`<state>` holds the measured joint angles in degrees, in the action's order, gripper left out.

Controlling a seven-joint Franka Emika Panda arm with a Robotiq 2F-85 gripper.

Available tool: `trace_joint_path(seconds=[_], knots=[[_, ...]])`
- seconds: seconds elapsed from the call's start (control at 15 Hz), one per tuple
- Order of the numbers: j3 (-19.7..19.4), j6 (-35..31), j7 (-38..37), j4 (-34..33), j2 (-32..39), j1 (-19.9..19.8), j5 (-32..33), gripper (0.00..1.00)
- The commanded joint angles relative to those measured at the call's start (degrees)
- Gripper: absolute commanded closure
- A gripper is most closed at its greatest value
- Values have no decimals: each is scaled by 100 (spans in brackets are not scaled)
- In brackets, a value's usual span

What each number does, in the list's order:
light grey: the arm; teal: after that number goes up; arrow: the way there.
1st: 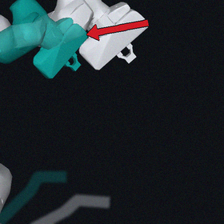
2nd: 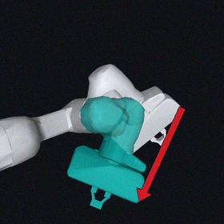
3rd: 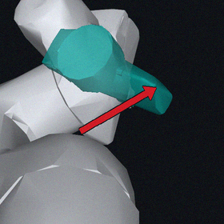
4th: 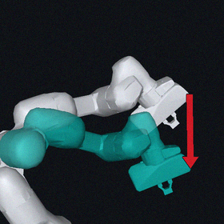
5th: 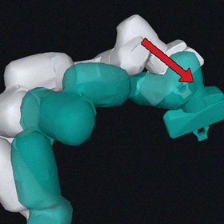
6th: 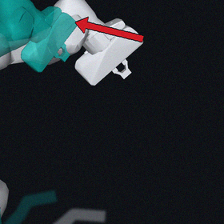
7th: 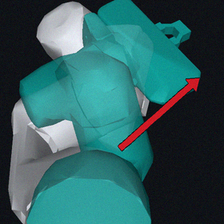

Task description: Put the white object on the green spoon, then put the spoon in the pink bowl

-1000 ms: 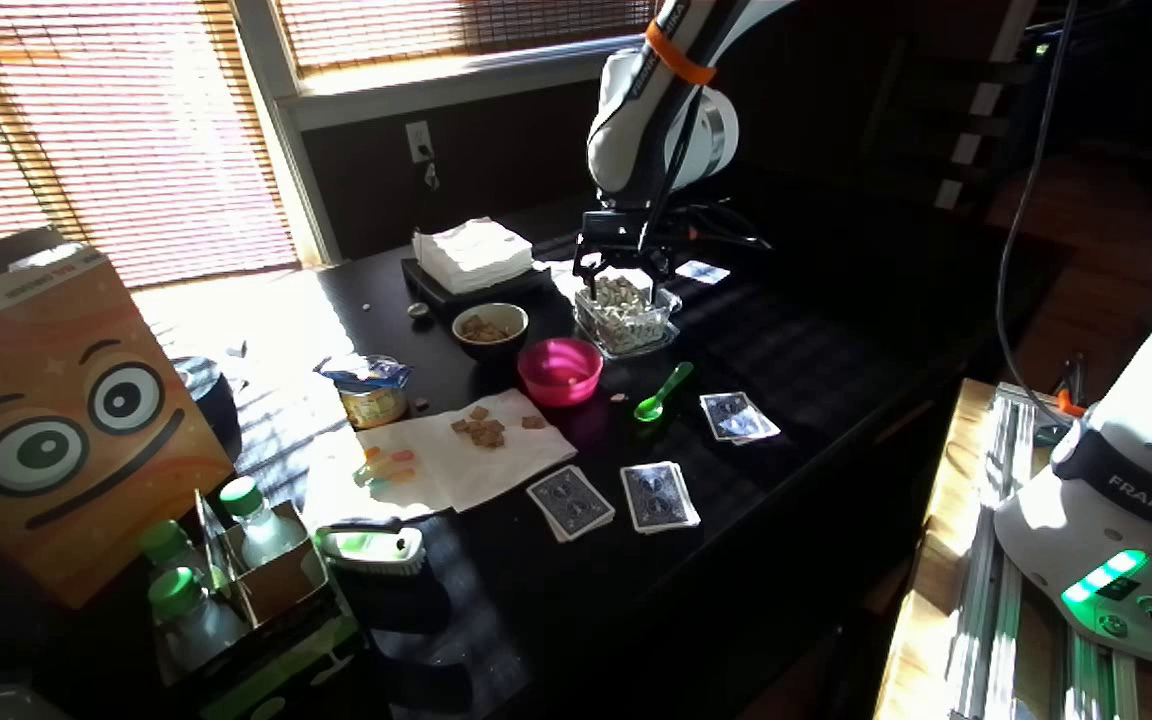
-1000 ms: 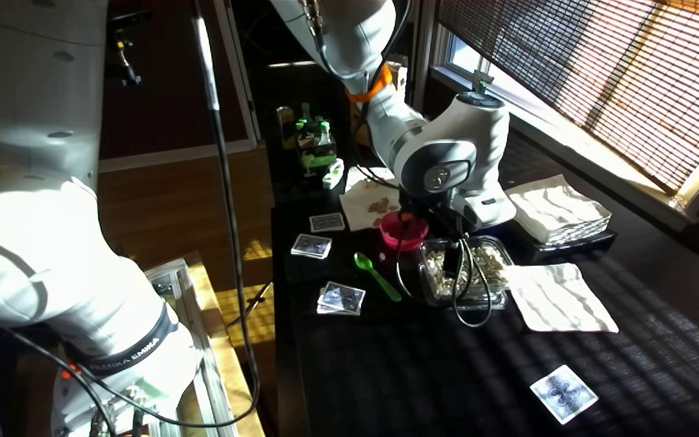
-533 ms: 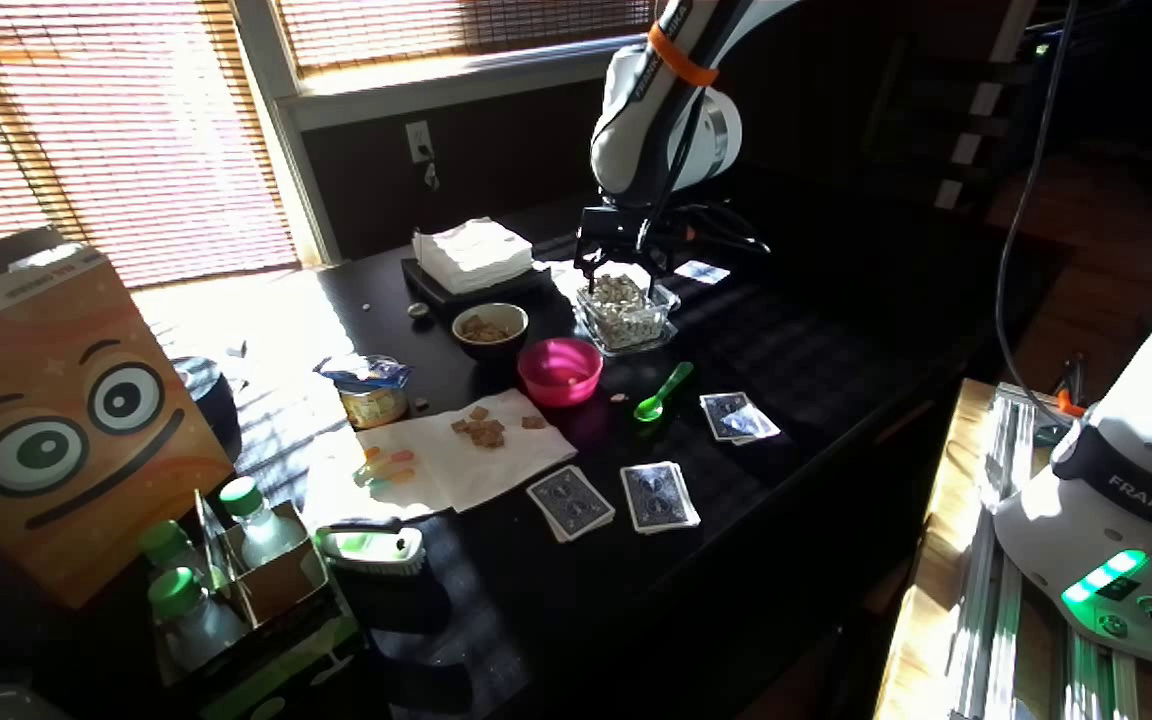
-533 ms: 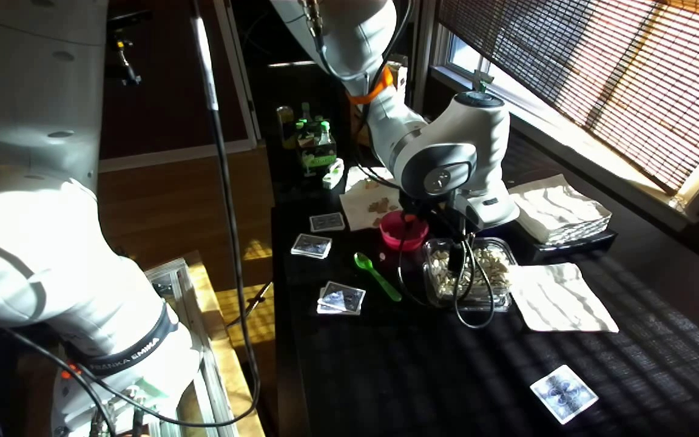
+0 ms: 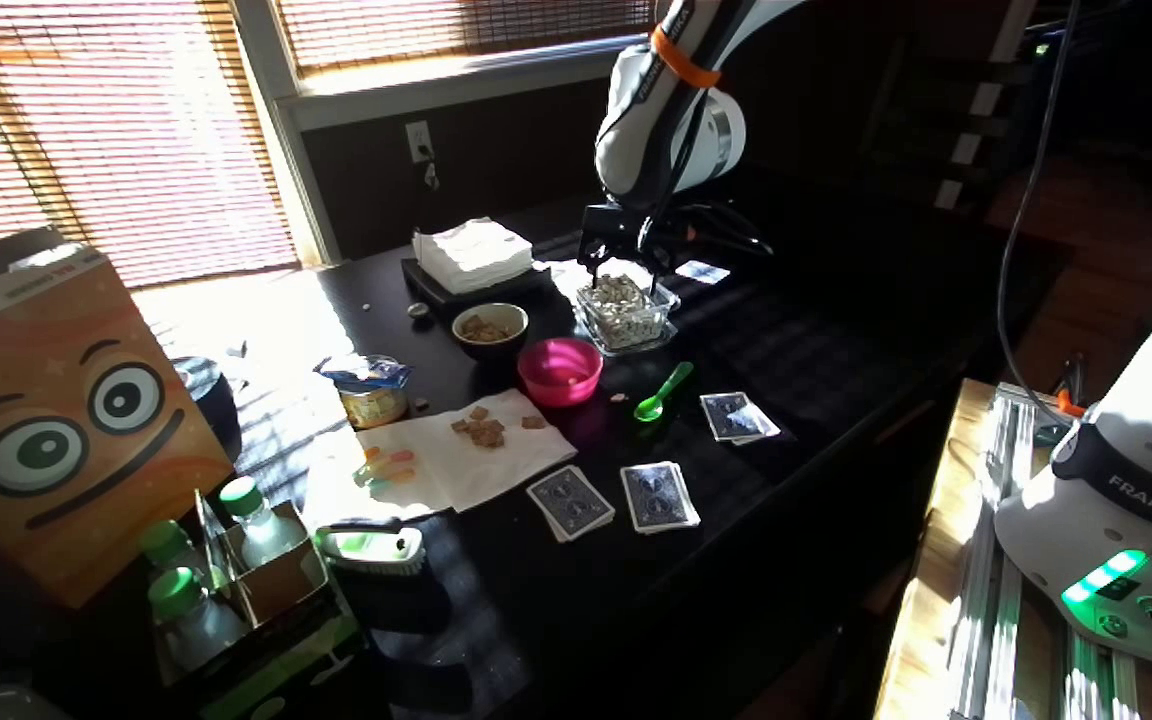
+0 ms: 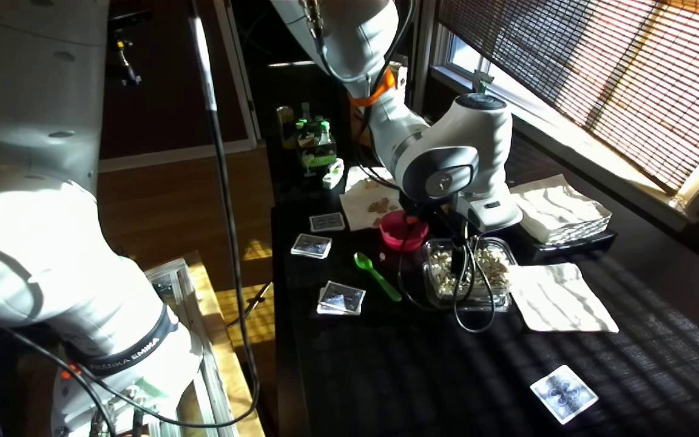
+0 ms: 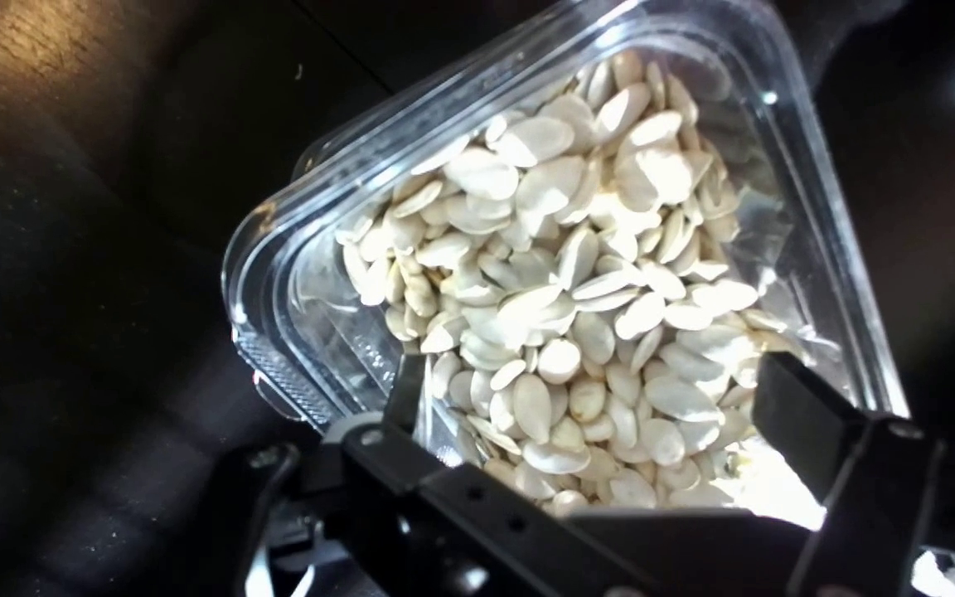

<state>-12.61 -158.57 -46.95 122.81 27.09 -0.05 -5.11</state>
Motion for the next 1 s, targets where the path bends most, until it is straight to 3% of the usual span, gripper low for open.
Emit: trace_joint_path(seconds=[0.0, 0.2, 0.4, 0.67, 0.93], knots=[[21, 117, -14, -110, 140, 39, -152, 0], [55, 162, 22, -140, 219, 29, -161, 12], [98, 215, 78, -157, 279, 0, -173, 35], [81, 227, 72, -180, 288, 14, -151, 74], [-20, 232, 3, -187, 246, 108, -47, 90]])
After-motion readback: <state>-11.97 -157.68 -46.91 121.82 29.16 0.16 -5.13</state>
